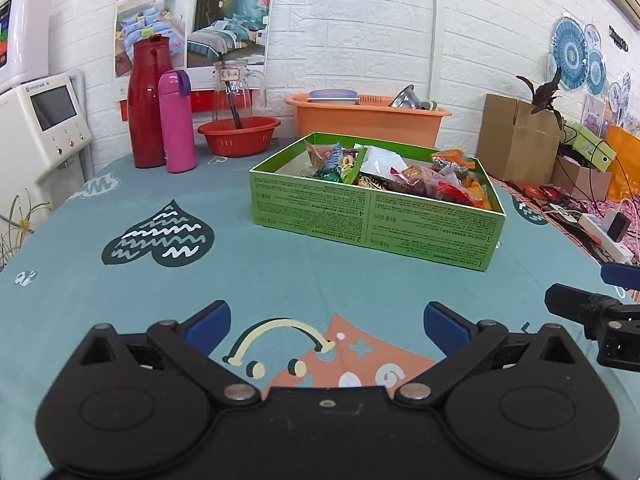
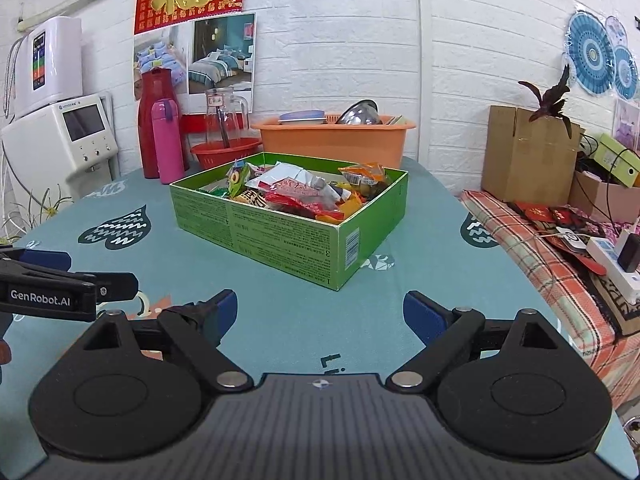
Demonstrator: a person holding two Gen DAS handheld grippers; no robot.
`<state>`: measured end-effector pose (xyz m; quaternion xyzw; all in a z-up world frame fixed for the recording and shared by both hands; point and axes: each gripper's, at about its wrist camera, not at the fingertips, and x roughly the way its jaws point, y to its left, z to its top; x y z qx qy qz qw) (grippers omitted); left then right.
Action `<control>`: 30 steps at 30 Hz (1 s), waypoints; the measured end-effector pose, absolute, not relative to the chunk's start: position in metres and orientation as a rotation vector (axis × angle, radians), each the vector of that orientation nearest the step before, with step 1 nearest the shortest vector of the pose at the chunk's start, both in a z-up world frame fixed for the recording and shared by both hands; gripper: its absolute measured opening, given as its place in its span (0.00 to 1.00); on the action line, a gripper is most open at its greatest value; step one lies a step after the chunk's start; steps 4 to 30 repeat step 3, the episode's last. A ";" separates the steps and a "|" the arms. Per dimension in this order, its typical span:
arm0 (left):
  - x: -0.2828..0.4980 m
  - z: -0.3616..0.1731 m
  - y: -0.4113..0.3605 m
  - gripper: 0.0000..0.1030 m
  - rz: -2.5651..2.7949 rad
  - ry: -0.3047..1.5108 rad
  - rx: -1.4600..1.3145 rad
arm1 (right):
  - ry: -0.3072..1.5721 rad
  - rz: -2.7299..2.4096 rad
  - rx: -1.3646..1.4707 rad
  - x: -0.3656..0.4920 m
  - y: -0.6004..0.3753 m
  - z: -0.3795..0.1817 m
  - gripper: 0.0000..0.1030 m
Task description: Organize snacks
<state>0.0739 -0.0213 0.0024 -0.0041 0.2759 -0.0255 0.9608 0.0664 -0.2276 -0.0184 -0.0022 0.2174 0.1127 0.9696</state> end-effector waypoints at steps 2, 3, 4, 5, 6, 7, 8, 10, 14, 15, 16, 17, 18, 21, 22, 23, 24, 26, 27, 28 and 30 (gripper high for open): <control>0.073 0.003 -0.021 1.00 -0.051 0.559 -0.009 | 0.441 0.230 -0.005 0.067 -0.227 -0.019 1.00; 0.072 0.003 -0.021 1.00 -0.047 0.560 -0.010 | 0.440 0.230 -0.005 0.066 -0.226 -0.019 1.00; 0.072 0.003 -0.021 1.00 -0.047 0.560 -0.010 | 0.440 0.230 -0.005 0.066 -0.226 -0.019 1.00; 0.072 0.003 -0.021 1.00 -0.047 0.560 -0.010 | 0.440 0.230 -0.005 0.066 -0.226 -0.019 1.00; 0.072 0.003 -0.021 1.00 -0.047 0.560 -0.010 | 0.440 0.230 -0.005 0.066 -0.226 -0.019 1.00; 0.072 0.003 -0.021 1.00 -0.047 0.560 -0.010 | 0.440 0.230 -0.005 0.066 -0.226 -0.019 1.00; 0.072 0.003 -0.021 1.00 -0.047 0.560 -0.010 | 0.440 0.230 -0.005 0.066 -0.226 -0.019 1.00; 0.072 0.003 -0.021 1.00 -0.047 0.560 -0.010 | 0.440 0.230 -0.005 0.066 -0.226 -0.019 1.00; 0.072 0.003 -0.021 1.00 -0.047 0.560 -0.010 | 0.440 0.230 -0.005 0.066 -0.226 -0.019 1.00; 0.072 0.003 -0.021 1.00 -0.047 0.560 -0.010 | 0.440 0.230 -0.005 0.066 -0.226 -0.019 1.00; 0.072 0.003 -0.021 1.00 -0.047 0.560 -0.010 | 0.440 0.230 -0.005 0.066 -0.226 -0.019 1.00; 0.072 0.003 -0.021 1.00 -0.047 0.560 -0.010 | 0.440 0.230 -0.005 0.066 -0.226 -0.019 1.00; 0.072 0.003 -0.021 1.00 -0.047 0.560 -0.010 | 0.440 0.230 -0.005 0.066 -0.226 -0.019 1.00; 0.072 0.003 -0.021 1.00 -0.047 0.560 -0.010 | 0.440 0.230 -0.005 0.066 -0.226 -0.019 1.00; 0.072 0.003 -0.021 1.00 -0.047 0.560 -0.010 | 0.440 0.230 -0.005 0.066 -0.226 -0.019 1.00; 0.072 0.003 -0.021 1.00 -0.047 0.560 -0.010 | 0.440 0.230 -0.005 0.066 -0.226 -0.019 1.00; 0.072 0.003 -0.021 1.00 -0.047 0.560 -0.010 | 0.440 0.230 -0.005 0.066 -0.226 -0.019 1.00; 0.072 0.003 -0.021 1.00 -0.047 0.560 -0.010 | 0.440 0.230 -0.005 0.066 -0.226 -0.019 1.00; 0.072 0.003 -0.021 1.00 -0.047 0.560 -0.010 | 0.440 0.230 -0.005 0.066 -0.226 -0.019 1.00; 0.072 0.003 -0.021 1.00 -0.047 0.560 -0.010 | 0.440 0.230 -0.005 0.066 -0.226 -0.019 1.00; 0.072 0.003 -0.021 1.00 -0.047 0.560 -0.010 | 0.440 0.230 -0.005 0.066 -0.226 -0.019 1.00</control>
